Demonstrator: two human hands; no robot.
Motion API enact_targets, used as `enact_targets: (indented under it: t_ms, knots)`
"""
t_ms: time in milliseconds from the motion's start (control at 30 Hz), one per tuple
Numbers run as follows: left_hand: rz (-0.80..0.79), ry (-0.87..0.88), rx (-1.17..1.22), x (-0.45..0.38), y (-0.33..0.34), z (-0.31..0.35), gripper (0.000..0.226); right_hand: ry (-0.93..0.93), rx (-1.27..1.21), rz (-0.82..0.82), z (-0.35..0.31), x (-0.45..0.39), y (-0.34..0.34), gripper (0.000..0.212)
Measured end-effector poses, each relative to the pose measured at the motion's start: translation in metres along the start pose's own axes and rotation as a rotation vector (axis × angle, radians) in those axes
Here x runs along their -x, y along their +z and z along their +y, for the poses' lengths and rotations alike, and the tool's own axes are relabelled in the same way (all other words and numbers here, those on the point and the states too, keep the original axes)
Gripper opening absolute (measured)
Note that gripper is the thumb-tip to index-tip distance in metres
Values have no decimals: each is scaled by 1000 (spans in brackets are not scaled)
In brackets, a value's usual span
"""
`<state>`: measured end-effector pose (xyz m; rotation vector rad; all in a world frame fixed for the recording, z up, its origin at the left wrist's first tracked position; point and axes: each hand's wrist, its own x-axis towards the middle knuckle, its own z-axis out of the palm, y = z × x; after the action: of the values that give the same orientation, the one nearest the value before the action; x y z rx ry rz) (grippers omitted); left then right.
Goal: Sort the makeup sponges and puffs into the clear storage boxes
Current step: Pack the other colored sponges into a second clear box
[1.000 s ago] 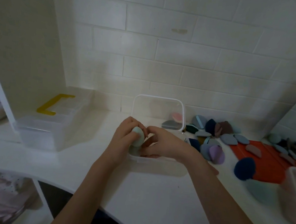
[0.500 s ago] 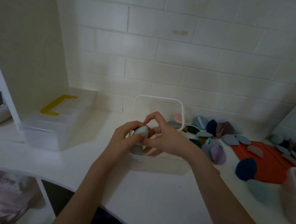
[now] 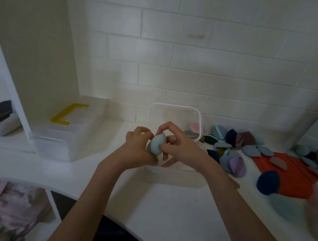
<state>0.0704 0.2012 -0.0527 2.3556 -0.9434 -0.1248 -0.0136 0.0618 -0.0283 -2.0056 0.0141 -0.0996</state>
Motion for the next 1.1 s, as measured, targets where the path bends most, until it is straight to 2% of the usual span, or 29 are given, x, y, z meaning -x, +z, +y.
enact_targets:
  t_ms: [133, 300, 433, 633, 733, 867, 1000, 1100]
  knots:
    - [-9, -33, -149, 3, -9, 8, 49, -5, 71, -62, -1, 3, -1, 26]
    - [16, -104, -20, 5, -12, 14, 30, 20, 104, -106, 4, 4, -3, 29]
    - [78, -108, -16, 2, -12, 12, 9, 46, 167, -226, 3, 5, -2, 26]
    - [50, -139, -102, 0, -13, 12, 14, 108, 116, -268, 7, 5, -12, 27]
    - [7, -139, -107, 0, -13, 13, 15, 98, 214, -235, 10, 3, -13, 28]
    - [44, -137, -67, 1, -11, 13, 6, 58, 418, -240, 2, 2, -6, 38]
    - [59, -141, -29, 2, -10, 12, 4, 35, 478, -229, 0, 1, 5, 30]
    - [50, -135, 29, 3, -9, 14, 8, -9, 493, -154, 2, 1, 10, 26]
